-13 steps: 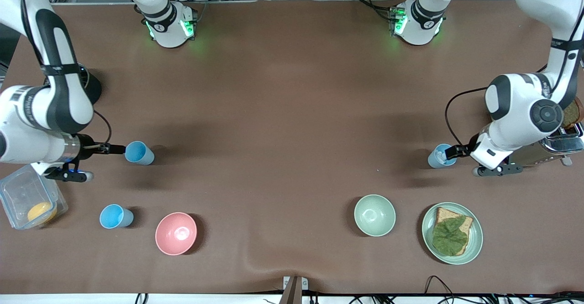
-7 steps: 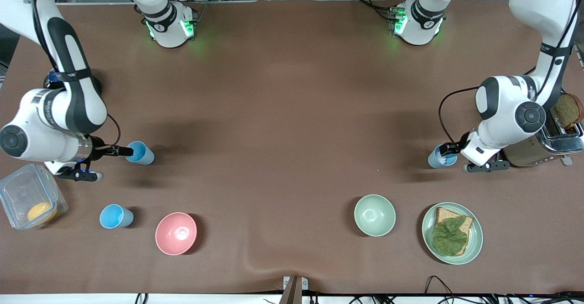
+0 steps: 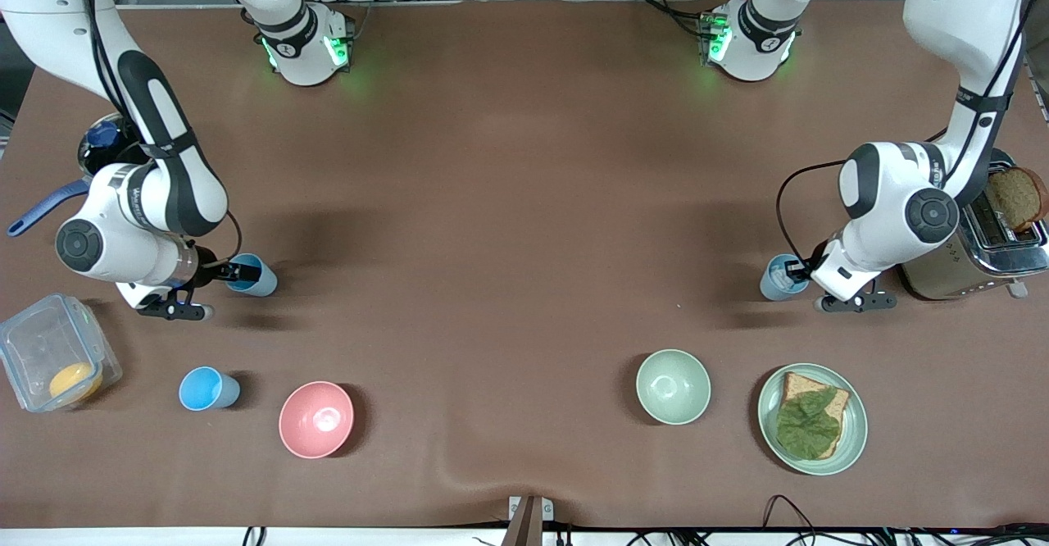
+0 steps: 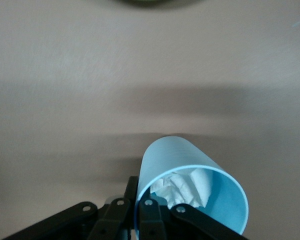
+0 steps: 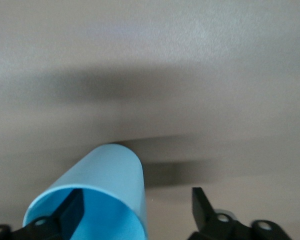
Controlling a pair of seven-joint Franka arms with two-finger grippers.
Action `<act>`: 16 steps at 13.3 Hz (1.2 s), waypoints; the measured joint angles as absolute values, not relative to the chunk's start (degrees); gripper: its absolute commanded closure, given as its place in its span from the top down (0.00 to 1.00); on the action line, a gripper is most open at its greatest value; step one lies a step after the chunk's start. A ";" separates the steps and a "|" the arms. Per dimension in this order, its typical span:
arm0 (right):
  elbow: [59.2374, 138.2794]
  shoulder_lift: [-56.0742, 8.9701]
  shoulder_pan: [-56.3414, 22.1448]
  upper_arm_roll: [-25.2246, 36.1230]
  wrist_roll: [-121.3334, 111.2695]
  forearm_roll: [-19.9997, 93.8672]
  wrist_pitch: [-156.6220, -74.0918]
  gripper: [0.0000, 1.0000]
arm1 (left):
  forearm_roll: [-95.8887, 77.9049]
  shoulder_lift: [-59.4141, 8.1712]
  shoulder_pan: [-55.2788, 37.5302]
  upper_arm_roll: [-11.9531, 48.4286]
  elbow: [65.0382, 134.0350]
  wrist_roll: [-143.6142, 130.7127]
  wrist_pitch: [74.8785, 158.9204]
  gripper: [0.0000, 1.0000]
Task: Stack blue cups with both arms
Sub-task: 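Lift the blue cup with the left gripper and carry it toward the table center, then set the cup down with the left gripper while the right gripper carries its cup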
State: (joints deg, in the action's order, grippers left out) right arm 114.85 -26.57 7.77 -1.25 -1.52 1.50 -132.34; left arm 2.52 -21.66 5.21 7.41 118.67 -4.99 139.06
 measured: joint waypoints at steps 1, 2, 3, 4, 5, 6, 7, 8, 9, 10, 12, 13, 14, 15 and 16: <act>114.89 -26.67 7.77 -1.25 -1.51 1.50 -132.88 0.21 | 2.43 -20.78 5.18 8.64 117.32 -5.29 137.19 0.00; 114.90 -26.75 7.77 -1.25 -1.51 1.50 -133.10 0.20 | 2.34 -19.64 5.15 10.24 115.24 -6.11 133.49 0.00; 114.91 -26.79 7.77 -1.25 -1.51 1.50 -133.15 0.20 | 2.31 -18.46 5.09 12.14 112.47 -7.59 128.93 0.00; 114.92 -26.81 7.77 -1.25 -1.50 1.50 -133.19 0.16 | 2.28 -17.38 5.02 14.25 109.30 -9.39 123.93 0.00; 114.92 -26.82 7.77 -1.25 -1.50 1.50 -133.21 0.00 | 2.26 -16.53 4.93 16.39 106.13 -11.25 119.22 0.00; 114.92 -26.83 7.77 -1.25 -1.50 1.50 -133.22 0.00 | 2.22 -15.98 4.79 18.40 103.35 -13.44 115.38 0.00; 114.92 -26.83 7.77 -1.25 -1.49 1.52 -133.22 0.00 | 2.16 -15.76 4.70 20.45 101.20 -16.69 112.44 0.00; 114.91 -26.71 7.77 -1.31 -1.49 1.69 -133.12 0.00 | 2.14 -15.78 4.64 22.84 99.63 -20.71 110.52 0.00; 114.91 -26.70 7.77 -1.31 -1.49 1.70 -133.14 0.00 | 2.12 -15.84 4.54 25.50 98.86 -24.92 109.58 0.00; 114.91 -26.70 7.77 -1.31 -1.49 1.72 -133.14 0.00 | 2.11 -15.96 4.40 28.19 98.73 -28.98 109.31 0.00; 114.90 -26.70 7.76 -1.31 -1.49 1.72 -133.14 0.00 | 2.10 -16.68 3.73 32.38 98.73 -35.38 109.22 0.00; 114.87 -26.67 7.76 -1.32 -1.49 1.72 -133.10 0.00 | 2.10 -17.16 3.14 33.65 98.71 -38.26 109.22 0.00; 114.73 -26.53 7.75 -1.37 -1.49 1.72 -132.80 0.00 | 2.09 -17.67 2.19 34.30 98.51 -41.11 109.24 0.00; 114.40 -26.06 7.74 -1.46 -1.49 1.72 -131.67 0.00 | 2.09 -18.27 0.82 34.50 97.95 -43.82 109.25 0.00; 113.88 -25.27 7.72 -1.62 -1.49 1.72 -129.72 0.00 | 2.09 -18.92 -0.58 34.55 97.31 -46.10 109.26 0.00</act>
